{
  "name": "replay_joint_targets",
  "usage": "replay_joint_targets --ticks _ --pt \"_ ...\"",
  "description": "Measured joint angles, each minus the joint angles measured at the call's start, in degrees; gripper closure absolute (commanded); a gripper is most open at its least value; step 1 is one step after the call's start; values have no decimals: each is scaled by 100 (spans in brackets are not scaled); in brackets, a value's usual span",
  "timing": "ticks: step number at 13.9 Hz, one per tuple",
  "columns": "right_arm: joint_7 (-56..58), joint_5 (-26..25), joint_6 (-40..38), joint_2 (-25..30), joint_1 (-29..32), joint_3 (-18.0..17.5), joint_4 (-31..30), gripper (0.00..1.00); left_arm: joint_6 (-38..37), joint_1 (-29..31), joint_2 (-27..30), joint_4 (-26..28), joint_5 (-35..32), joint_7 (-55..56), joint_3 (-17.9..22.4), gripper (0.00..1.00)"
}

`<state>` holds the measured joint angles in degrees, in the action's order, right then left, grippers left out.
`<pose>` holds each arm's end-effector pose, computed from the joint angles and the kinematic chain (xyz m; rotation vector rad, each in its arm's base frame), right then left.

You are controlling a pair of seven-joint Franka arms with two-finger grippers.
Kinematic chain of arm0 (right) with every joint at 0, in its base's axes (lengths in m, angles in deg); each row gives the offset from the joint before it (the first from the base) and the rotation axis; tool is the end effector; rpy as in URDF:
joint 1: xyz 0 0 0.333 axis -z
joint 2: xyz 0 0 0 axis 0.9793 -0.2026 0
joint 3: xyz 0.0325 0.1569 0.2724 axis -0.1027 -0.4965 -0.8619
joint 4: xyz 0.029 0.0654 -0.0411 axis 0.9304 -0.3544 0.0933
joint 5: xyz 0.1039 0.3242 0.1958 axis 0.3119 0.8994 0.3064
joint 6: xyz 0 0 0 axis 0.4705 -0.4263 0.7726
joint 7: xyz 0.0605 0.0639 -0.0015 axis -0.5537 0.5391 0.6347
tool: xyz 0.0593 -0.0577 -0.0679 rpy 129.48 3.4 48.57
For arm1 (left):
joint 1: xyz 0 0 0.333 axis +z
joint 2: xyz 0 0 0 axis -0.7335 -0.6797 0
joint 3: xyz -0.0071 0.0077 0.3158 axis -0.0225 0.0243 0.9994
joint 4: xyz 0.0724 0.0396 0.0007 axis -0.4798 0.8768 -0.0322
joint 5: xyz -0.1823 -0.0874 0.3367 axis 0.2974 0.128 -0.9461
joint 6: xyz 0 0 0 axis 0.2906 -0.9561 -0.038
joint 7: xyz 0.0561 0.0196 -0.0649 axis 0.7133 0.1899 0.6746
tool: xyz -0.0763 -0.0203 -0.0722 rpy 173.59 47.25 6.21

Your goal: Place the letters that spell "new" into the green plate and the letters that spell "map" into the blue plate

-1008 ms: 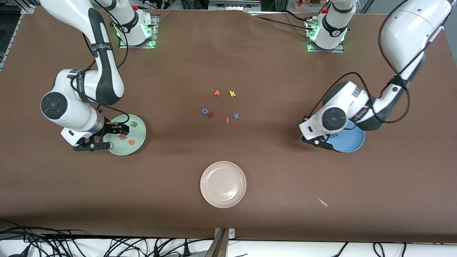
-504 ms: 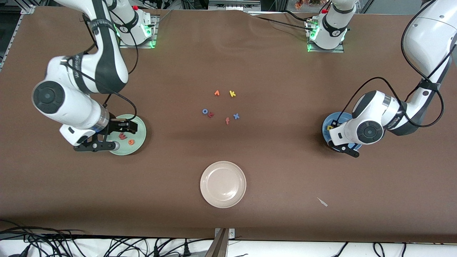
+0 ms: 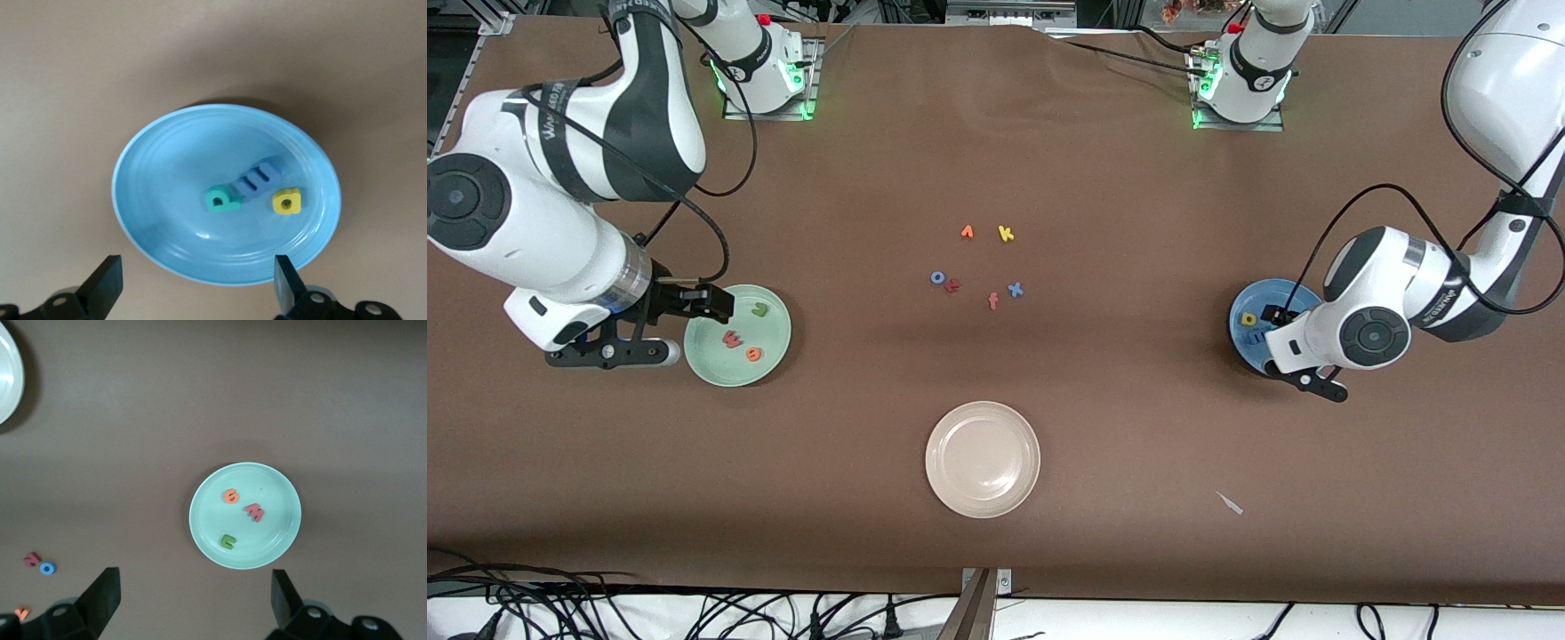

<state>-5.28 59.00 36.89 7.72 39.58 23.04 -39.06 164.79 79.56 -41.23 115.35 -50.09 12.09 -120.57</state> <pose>0.6436 0.1354 0.4975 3.0972 0.0837 -0.0946 0.6232 -0.0291 0.2577 -2.8415 0.5663 0.5750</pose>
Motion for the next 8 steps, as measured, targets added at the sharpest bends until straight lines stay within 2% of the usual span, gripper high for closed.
replay_joint_targets --ticks 1,3,6,8 --pt "-17 -27 -113 140 233 -277 1 0 -119 1 2 -102 42 0 -10 0" --pt "-30 -286 -426 552 1017 -1092 -44 0 -305 1 6 -305 131 0 -27 0" --pt "-30 -523 -696 1295 2084 -2074 -423 0 -472 1 13 -565 317 13 -31 0" --pt "-30 -704 -709 1705 2528 -2528 -737 0 -569 1 30 -662 357 48 -33 0"
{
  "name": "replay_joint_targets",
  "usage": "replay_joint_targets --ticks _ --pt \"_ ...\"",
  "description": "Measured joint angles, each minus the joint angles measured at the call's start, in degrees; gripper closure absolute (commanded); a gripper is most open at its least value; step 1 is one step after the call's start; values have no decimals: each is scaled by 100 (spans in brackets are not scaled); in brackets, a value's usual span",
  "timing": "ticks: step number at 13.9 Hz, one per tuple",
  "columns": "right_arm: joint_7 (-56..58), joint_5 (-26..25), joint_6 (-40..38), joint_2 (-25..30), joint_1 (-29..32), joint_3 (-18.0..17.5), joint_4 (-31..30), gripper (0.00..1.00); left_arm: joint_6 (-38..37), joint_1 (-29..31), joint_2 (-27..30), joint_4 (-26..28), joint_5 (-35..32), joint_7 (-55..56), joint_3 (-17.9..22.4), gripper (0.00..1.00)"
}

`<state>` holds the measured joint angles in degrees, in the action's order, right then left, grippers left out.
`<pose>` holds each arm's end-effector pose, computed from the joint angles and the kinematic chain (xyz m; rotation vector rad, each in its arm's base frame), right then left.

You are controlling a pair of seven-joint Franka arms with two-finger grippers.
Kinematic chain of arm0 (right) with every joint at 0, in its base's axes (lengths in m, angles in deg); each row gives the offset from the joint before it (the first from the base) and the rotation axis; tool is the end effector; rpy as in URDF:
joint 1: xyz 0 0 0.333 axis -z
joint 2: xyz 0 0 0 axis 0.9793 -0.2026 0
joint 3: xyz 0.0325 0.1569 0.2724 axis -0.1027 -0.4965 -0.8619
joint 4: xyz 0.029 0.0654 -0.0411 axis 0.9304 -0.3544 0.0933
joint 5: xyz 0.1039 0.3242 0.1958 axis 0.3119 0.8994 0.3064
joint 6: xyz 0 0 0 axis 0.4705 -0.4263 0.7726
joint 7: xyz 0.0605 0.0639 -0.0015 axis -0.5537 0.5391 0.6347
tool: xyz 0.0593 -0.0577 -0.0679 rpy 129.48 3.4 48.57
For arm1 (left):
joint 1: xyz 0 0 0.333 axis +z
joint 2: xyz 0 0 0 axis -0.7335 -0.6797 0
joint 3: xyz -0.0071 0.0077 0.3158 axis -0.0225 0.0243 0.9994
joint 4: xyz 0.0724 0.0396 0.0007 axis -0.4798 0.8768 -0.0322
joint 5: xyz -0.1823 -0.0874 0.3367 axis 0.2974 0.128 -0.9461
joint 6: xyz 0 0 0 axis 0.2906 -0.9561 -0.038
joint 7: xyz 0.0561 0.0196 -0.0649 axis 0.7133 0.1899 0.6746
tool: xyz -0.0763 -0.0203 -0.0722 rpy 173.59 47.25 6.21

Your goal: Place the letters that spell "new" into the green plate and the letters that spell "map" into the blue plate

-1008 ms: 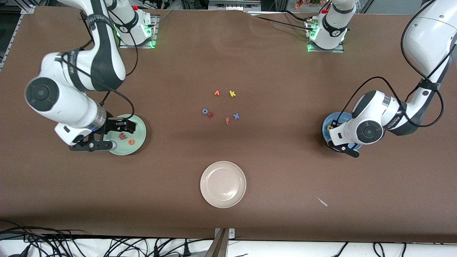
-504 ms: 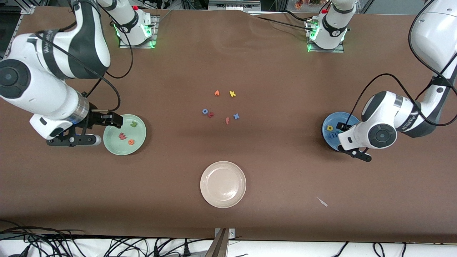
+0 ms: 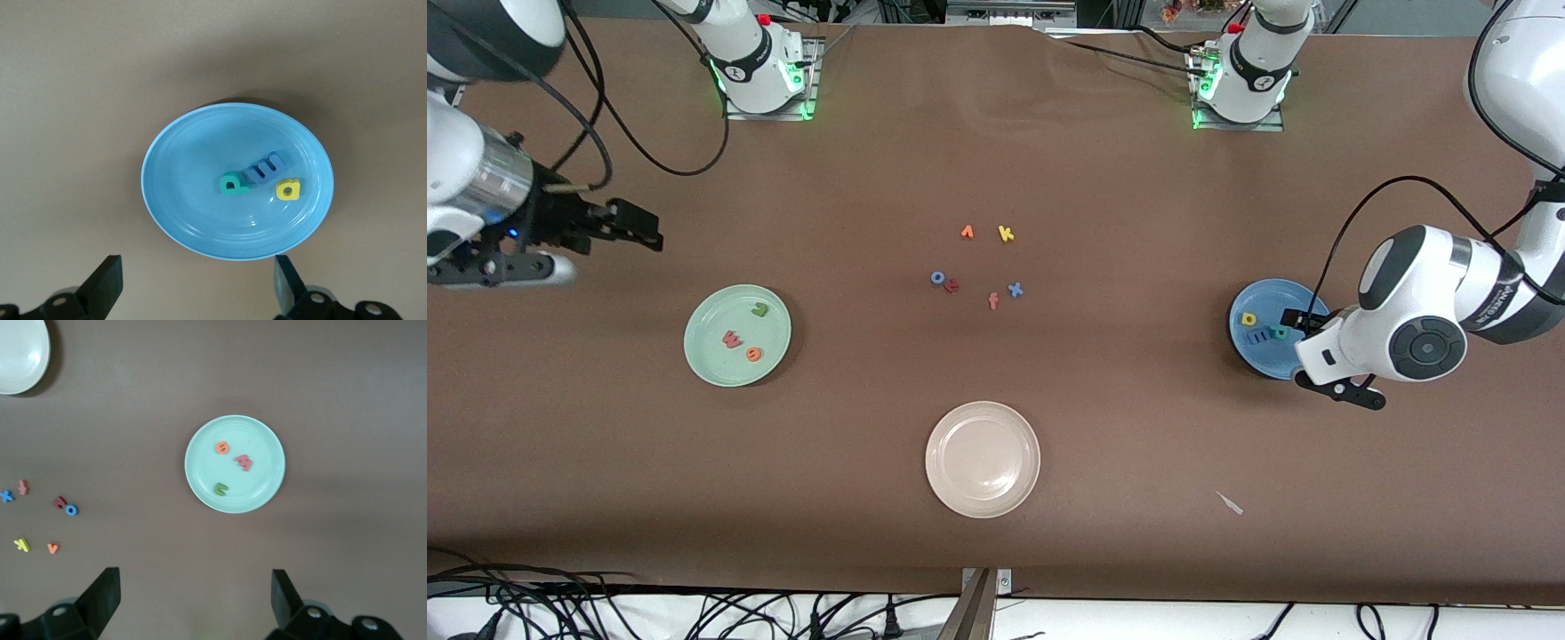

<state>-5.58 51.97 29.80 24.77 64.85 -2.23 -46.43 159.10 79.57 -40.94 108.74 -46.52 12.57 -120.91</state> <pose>0.5777 0.0616 0.5803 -3.0997 -0.0681 0.1325 0.6413 -0.0139 0.2992 -2.8959 0.4427 0.5876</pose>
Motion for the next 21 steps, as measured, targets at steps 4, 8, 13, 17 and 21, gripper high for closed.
replay_joint_targets --ticks 4,8,13,17,21 --pt "-6 -282 8 318 249 -460 -260 0 -53 -293 370 -90 543 32 433 0" --pt "-8 -318 36 312 290 -484 -258 0 -79 -1780 1361 -106 2059 31 2386 0" --pt "-8 -337 78 292 333 -478 -168 0 -120 -2123 2477 -107 2794 29 3216 0" --pt "-7 -443 76 292 372 -456 -30 0 -342 -2486 3186 -61 3167 26 3781 0" --pt "70 -461 -33 288 372 -458 92 0 -554 -2654 3503 -38 3180 23 3902 0"
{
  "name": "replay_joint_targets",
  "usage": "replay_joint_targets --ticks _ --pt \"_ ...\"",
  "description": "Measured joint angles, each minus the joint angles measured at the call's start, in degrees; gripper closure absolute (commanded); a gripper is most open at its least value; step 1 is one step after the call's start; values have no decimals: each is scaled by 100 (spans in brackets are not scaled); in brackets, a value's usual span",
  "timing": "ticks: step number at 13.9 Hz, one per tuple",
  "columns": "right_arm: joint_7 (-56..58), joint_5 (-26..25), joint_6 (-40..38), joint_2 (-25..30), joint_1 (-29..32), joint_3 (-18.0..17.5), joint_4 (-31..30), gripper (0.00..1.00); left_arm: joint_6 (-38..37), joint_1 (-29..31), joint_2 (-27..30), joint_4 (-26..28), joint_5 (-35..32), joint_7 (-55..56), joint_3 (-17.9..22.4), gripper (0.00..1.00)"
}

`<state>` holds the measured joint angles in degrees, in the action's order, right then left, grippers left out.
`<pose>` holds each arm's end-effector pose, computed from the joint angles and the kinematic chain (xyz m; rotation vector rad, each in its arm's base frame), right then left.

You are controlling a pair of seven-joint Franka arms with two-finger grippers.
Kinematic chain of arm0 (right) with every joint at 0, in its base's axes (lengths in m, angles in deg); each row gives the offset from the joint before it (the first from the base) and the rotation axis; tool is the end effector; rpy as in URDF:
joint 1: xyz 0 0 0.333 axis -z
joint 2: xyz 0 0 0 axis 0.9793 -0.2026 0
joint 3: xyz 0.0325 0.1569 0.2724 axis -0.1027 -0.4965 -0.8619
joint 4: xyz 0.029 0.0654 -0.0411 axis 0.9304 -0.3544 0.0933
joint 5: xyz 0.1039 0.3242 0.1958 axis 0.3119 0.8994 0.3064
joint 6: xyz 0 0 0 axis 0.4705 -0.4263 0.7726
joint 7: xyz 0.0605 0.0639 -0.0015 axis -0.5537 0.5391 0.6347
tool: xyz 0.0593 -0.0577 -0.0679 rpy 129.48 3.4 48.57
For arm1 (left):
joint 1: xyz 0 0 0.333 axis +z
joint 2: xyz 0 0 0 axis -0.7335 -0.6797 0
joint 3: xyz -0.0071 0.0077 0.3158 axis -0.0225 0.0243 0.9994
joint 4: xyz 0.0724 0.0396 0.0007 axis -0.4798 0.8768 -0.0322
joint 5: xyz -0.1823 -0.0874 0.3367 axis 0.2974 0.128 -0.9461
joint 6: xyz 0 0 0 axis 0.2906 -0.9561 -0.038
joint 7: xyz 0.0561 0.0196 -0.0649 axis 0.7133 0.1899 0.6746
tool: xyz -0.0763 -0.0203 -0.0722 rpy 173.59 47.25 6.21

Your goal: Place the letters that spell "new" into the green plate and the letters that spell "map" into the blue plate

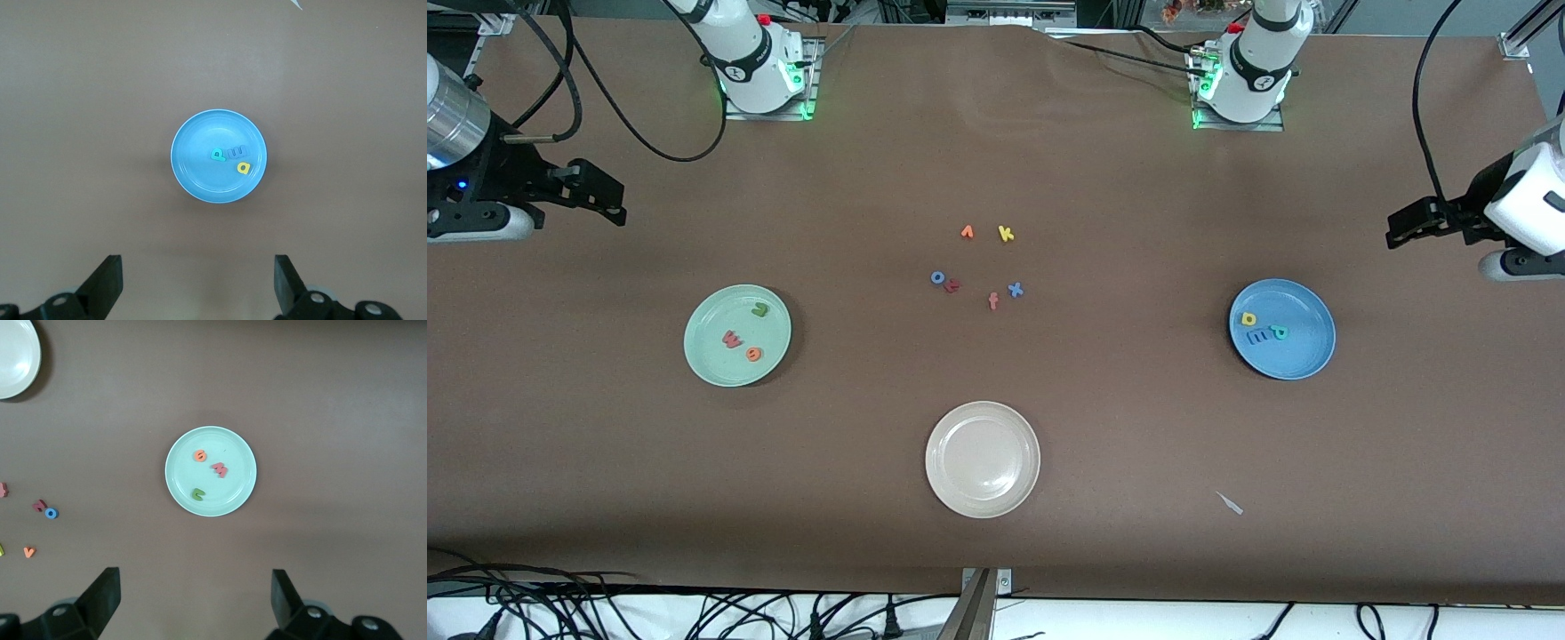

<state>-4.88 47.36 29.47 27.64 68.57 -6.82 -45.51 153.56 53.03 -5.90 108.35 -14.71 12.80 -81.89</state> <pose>0.5650 0.0574 0.6156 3.1124 0.1135 -0.0335 0.5679 0.0047 0.5816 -3.0983 -0.1015 0.1806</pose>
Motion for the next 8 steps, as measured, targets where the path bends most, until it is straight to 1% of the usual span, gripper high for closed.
replay_joint_targets --ticks 8 --pt "24 2 -154 -24 -4 -17 5 0 -79 9 14 -31 22 -65 69 0"
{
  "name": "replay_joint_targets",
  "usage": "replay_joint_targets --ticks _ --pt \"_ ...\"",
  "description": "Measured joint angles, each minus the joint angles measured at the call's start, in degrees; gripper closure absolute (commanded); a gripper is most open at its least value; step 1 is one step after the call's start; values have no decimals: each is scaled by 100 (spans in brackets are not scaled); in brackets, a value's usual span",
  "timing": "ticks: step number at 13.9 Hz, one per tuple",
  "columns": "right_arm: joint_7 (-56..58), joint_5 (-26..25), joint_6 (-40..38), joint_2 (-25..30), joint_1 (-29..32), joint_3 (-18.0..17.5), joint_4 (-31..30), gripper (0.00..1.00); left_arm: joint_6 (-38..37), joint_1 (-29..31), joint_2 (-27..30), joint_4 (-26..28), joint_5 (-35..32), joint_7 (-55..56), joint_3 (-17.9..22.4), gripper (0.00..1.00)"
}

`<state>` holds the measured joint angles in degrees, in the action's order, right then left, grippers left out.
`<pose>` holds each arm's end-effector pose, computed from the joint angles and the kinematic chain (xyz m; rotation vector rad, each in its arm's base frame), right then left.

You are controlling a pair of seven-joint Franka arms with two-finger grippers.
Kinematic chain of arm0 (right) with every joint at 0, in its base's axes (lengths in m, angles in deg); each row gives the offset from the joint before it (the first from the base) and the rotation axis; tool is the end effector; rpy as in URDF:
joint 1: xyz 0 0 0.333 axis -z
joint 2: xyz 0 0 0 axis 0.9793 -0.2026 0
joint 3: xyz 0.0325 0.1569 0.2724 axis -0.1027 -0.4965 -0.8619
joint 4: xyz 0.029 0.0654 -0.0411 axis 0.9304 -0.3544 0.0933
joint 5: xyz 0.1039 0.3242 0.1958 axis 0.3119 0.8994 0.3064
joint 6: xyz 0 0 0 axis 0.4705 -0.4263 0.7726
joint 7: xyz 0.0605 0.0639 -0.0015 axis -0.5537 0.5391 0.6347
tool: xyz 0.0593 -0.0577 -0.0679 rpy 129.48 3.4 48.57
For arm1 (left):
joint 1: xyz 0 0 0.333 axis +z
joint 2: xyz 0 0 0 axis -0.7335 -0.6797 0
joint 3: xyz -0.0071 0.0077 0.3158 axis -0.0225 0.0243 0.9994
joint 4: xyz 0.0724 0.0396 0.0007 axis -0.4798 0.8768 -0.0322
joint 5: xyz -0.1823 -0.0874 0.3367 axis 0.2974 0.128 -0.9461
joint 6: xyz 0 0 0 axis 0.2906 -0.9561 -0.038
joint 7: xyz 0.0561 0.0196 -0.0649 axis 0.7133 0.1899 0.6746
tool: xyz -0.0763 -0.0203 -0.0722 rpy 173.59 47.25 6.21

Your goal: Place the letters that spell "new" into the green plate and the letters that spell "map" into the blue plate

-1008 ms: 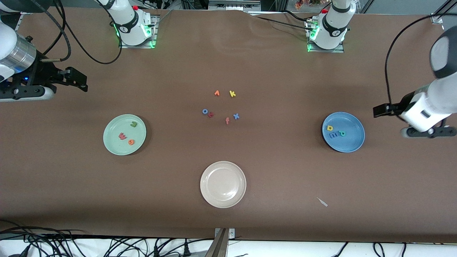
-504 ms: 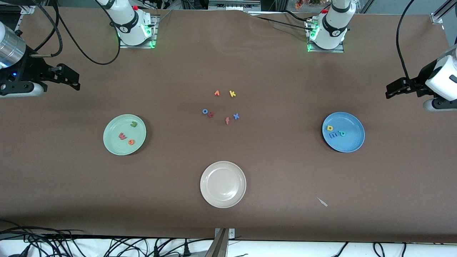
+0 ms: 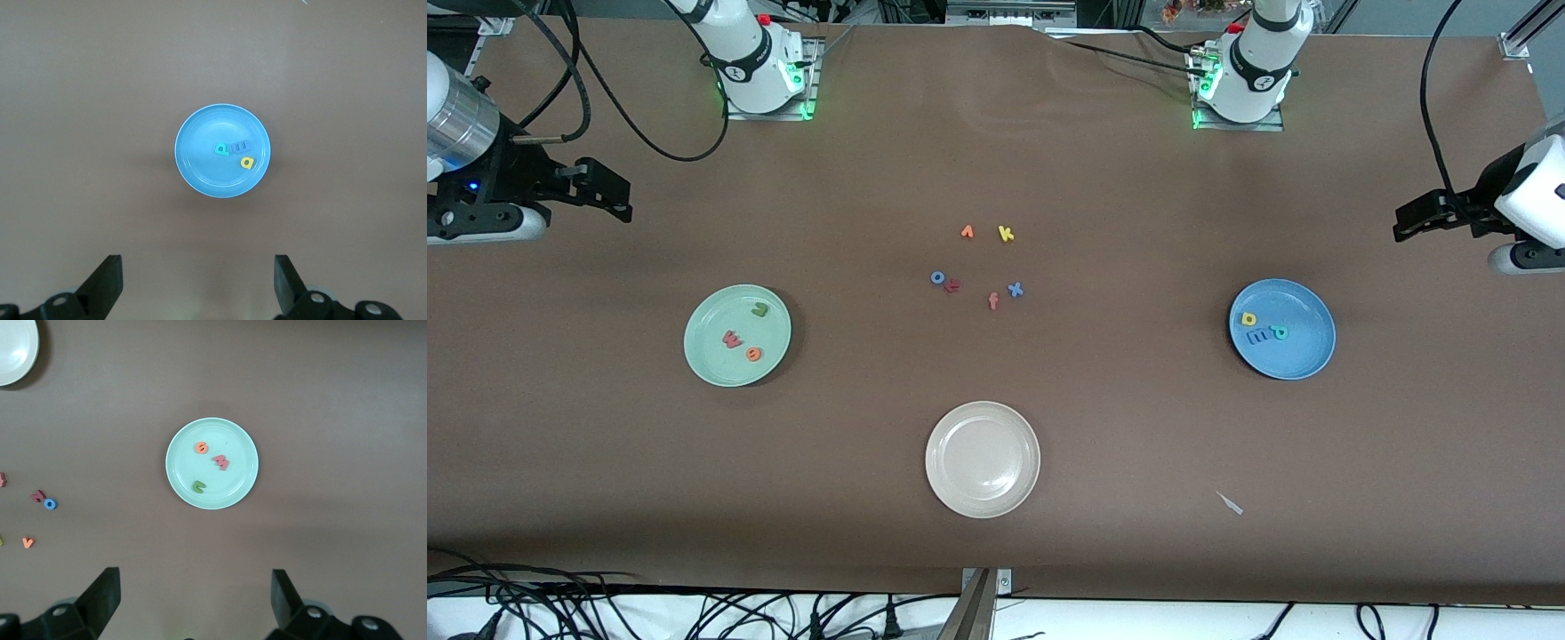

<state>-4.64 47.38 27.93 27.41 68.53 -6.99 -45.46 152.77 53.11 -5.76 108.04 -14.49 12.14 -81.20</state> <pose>0.5630 0.0593 0.6115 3.1094 0.1252 -0.0801 0.5659 0.0116 0.5844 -3.1017 -0.1053 0.1910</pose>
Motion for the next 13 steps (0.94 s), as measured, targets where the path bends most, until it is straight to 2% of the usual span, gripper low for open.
replay_joint_targets --ticks 13 --pt "44 2 -118 -3 0 4 21 0 155 9 31 -4 81 -10 4 0"
